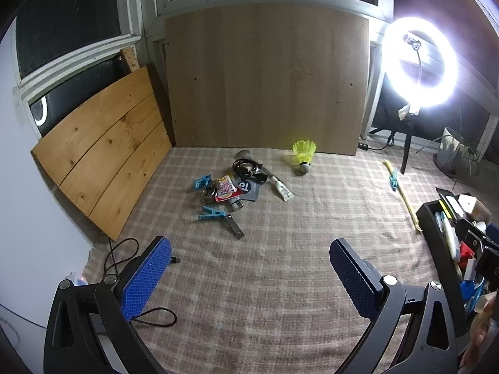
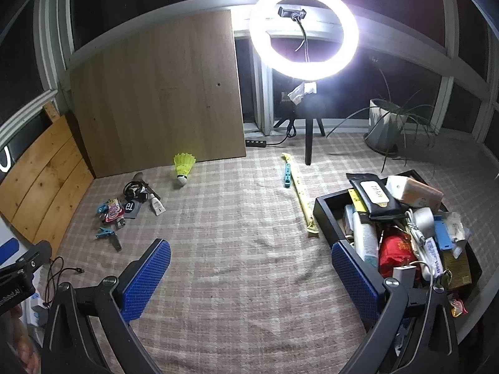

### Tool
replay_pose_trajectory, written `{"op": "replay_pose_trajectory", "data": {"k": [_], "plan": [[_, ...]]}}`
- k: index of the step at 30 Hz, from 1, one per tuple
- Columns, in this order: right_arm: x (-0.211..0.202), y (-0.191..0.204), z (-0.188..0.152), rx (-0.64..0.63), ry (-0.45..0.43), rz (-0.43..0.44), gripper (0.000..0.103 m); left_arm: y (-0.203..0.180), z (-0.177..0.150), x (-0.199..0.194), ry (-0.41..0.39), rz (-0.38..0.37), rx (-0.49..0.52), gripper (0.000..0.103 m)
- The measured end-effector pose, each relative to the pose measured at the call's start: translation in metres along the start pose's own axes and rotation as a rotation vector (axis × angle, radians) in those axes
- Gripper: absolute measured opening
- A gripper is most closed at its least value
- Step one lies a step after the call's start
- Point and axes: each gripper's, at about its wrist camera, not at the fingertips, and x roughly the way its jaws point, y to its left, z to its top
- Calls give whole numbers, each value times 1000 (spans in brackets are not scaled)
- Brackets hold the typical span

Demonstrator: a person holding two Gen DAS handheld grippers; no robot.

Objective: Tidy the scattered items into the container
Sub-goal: 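Move both tools toward the scattered items by the wooden board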

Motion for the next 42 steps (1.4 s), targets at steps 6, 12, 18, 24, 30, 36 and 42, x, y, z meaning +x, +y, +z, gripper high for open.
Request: {"op": "replay_pose_trajectory", "data": {"k": [6,12,18,24,30,36,42], "plan": [[9,8,4,-27,9,9,102,10,2,8,13,18,-32,103],[19,15,8,-55,19,13,102,17,4,19,26,35,-38,103],[33,21,11,-89,36,28,102,22,7,33,42,61,-31,103],[57,30,15,-131,69,72,102,36,8,56,75,87,-48,103],[84,39,21,-158,106,120,102,56,13,79,96,92,-71,103],[121,55,37,-193,142,155,102,78,25,117,143,93,-111,103],[158,79,58,-229,192,223,98,95,42,157,174,84,-126,103]]}}
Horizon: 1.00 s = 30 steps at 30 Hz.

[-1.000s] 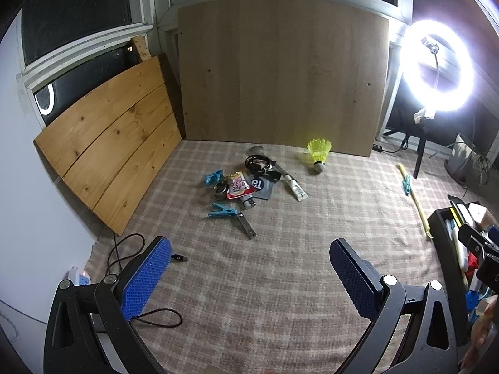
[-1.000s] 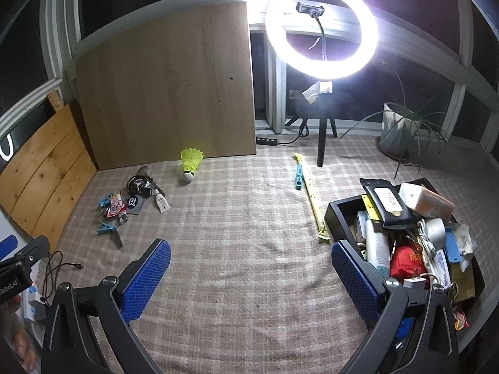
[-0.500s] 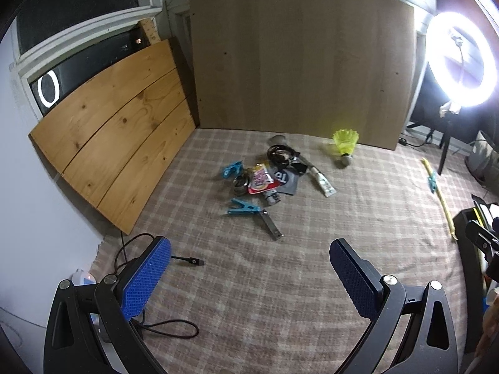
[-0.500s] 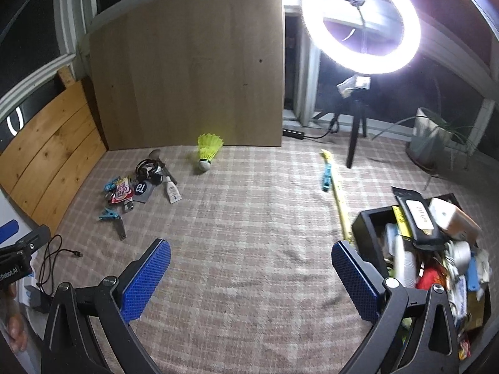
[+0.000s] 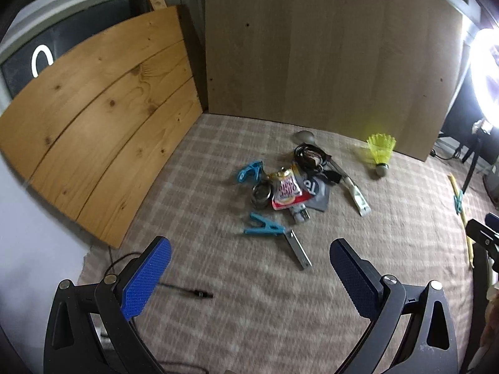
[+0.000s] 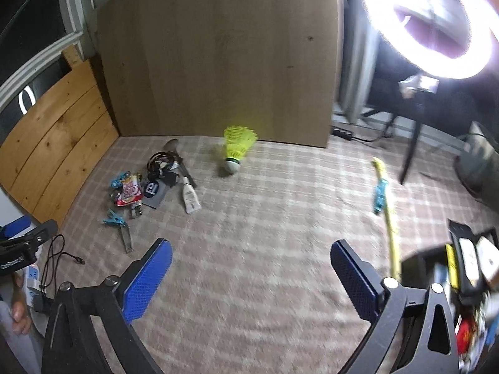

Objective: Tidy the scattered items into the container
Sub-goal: 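Move both tools toward the scattered items by the wooden board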

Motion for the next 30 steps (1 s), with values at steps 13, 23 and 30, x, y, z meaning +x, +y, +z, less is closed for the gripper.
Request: {"op": "replay_pose_trajectory", "data": {"k": [13,23,30], "plan": [[100,28,79,-76,123,54,91,22,54,84,85,-35,-82,103],[188,65,129,-18,275,128,81,42,87,154,151,-58,-151,99],[243,86,139,35,358,157,62,49,91,192,196,-76,-195,77]]}}
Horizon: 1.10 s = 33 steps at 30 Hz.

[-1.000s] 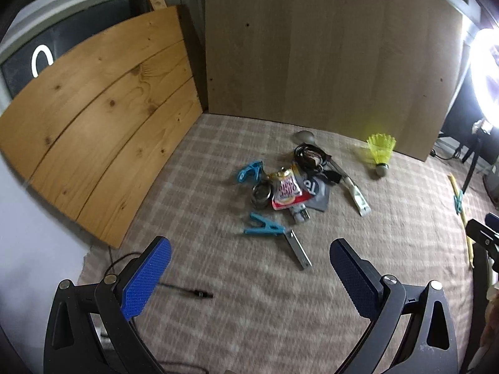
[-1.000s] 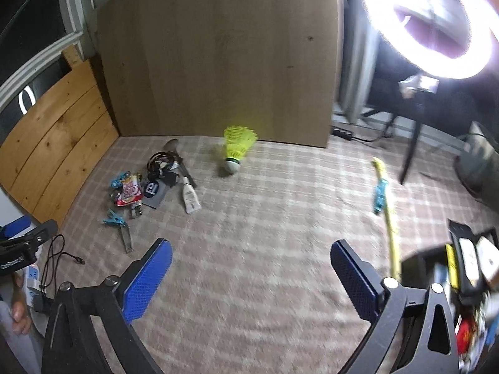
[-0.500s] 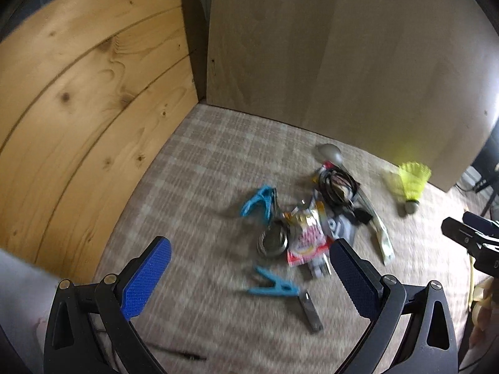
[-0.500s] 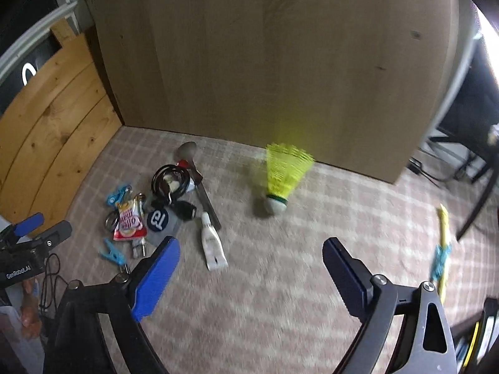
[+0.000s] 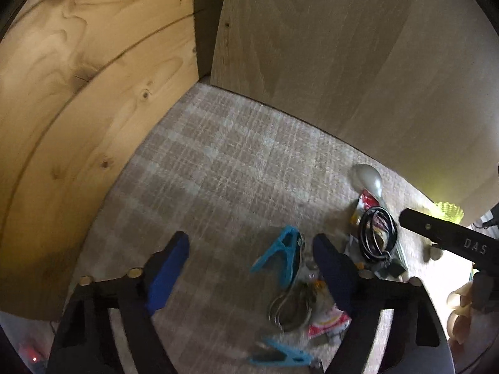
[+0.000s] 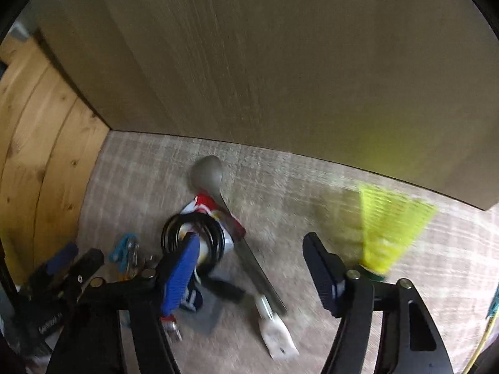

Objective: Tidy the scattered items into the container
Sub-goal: 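Reach the right tool toward the yellow shuttlecock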

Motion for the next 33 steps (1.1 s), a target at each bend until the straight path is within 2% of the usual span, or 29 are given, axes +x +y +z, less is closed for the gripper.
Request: {"op": "replay_pose_trajectory", "data": {"k": [1,4,6,11,13,17,20,25,33], "plan": [[4,3,2,-6,-1,0,62,0,1,4,5,0,2,76],[12,11,8,-23,-11,-14,61,-1,0,16,21,-17,-5,60],[18,15,11,-32,-6,-16,55,-1,-2,21,30,-29,-15,48],[28,21,13,-41,20,-4,44,0,-10,22,21,-85,-43,41],[28,20,12,-35,21,14,44,-3,-16,25,44,-123,-42,38],[28,26,5,-78,43,47,43,-13,-31,22,22,-87,7,32],[24,29,-12,-151,43,27,39,-17,-45,18,26,-112,5,32],[13,22,-43,-190,51,16,32,-32,-74,9,29,-110,48,27],[-20,-18,-113,-174,56,28,26,-59,-140,-8,50,-151,119,24]]}}
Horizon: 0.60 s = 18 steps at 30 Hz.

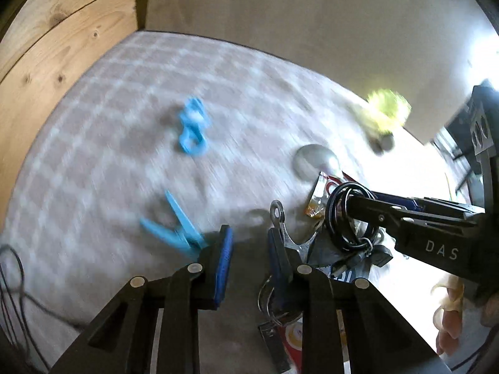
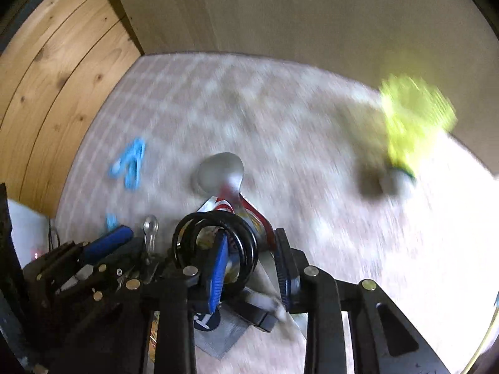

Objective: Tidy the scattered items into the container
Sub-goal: 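Reach the right tool toward the yellow shuttlecock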

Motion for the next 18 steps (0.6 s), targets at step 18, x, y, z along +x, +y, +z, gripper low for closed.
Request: {"op": "replay_pose_trajectory", "data": {"k": [18], "plan": [[-54,-75,-136,154,-32,-108,18,-103,-81,-11,64,-43,230,24]]}}
